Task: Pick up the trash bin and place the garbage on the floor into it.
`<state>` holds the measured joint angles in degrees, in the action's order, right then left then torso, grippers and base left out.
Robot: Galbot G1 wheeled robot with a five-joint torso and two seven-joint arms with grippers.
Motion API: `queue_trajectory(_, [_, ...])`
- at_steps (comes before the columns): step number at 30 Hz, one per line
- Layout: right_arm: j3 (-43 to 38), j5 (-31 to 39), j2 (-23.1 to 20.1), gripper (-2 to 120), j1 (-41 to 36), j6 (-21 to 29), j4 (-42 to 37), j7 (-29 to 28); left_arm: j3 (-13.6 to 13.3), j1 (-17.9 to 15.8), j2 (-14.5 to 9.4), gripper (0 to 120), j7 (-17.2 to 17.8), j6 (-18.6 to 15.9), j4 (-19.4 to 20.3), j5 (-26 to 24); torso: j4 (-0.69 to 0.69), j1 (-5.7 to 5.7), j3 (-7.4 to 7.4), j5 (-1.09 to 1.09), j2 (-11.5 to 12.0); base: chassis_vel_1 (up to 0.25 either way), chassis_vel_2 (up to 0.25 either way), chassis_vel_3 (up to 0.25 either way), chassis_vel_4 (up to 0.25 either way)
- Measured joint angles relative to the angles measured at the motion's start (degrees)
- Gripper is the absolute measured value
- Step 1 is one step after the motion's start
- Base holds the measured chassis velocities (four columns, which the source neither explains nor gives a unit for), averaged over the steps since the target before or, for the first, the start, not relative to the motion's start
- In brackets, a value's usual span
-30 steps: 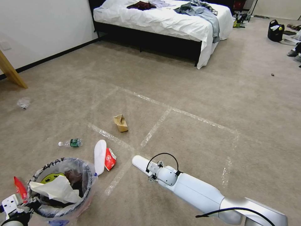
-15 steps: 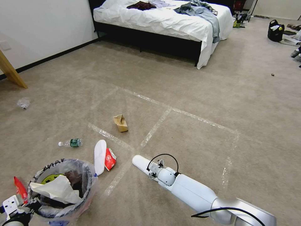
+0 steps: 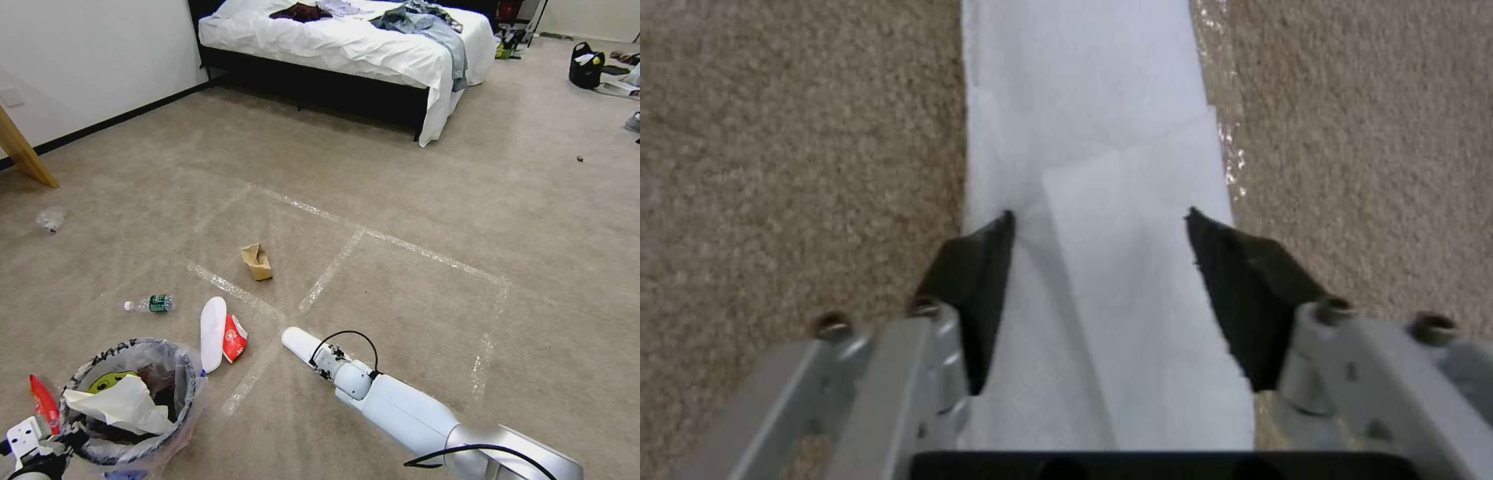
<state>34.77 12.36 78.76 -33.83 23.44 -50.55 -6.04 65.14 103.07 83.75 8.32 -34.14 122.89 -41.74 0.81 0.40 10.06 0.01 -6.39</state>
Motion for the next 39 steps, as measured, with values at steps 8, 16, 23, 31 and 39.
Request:
queue_trajectory(8, [-0.6, -0.8, -0.1, 19, -0.7, -0.5, 0.6, 0.1, -0.1, 0.2, 0.2, 1, -0.2, 0.2, 0.0, 0.4, 0.0, 0.0, 0.0, 0.0, 0.0, 0.0, 0.0, 0.0, 0.0])
queue_trajectory(16, [-1.1, -1.2, 0.3, 6, -0.9, -0.9, 1.9, 0.2, -0.3, 0.6, 0.5, 1, -0.7, 0.7, -0.1, 1.1, 0.0, 0.0, 0.0, 0.0, 0.0, 0.0, 0.0, 0.0, 0.0])
queue_trajectory(23, [-1.6, -1.3, 0.3, 0, -1.3, -1.4, 2.1, -0.1, -0.5, 0.7, 0.7, 1, -1.1, 1.4, -0.5, 1.9, 0.0, 0.0, 0.0, 0.0, 0.0, 0.0, 0.0, 0.0, 0.0])
queue_trajectory(31, [-2.0, 0.5, -0.8, 0, -1.9, -1.3, -0.7, -1.9, -0.8, 0.9, 1.0, 1, -1.3, 1.8, -0.5, 2.6, 0.02, 0.0, 0.01, -0.02, 0.0, 0.0, 0.0, 0.0, 0.0])
queue_trajectory(39, [-3.7, 3.5, -2.3, 0, -2.4, -1.1, -6.0, -4.0, -0.7, 1.1, 0.8, 1, -1.3, 1.7, -0.2, 2.8, 0.01, 0.0, 0.01, -0.01, 0.0, 0.0, 0.0, 0.0, 0.0])
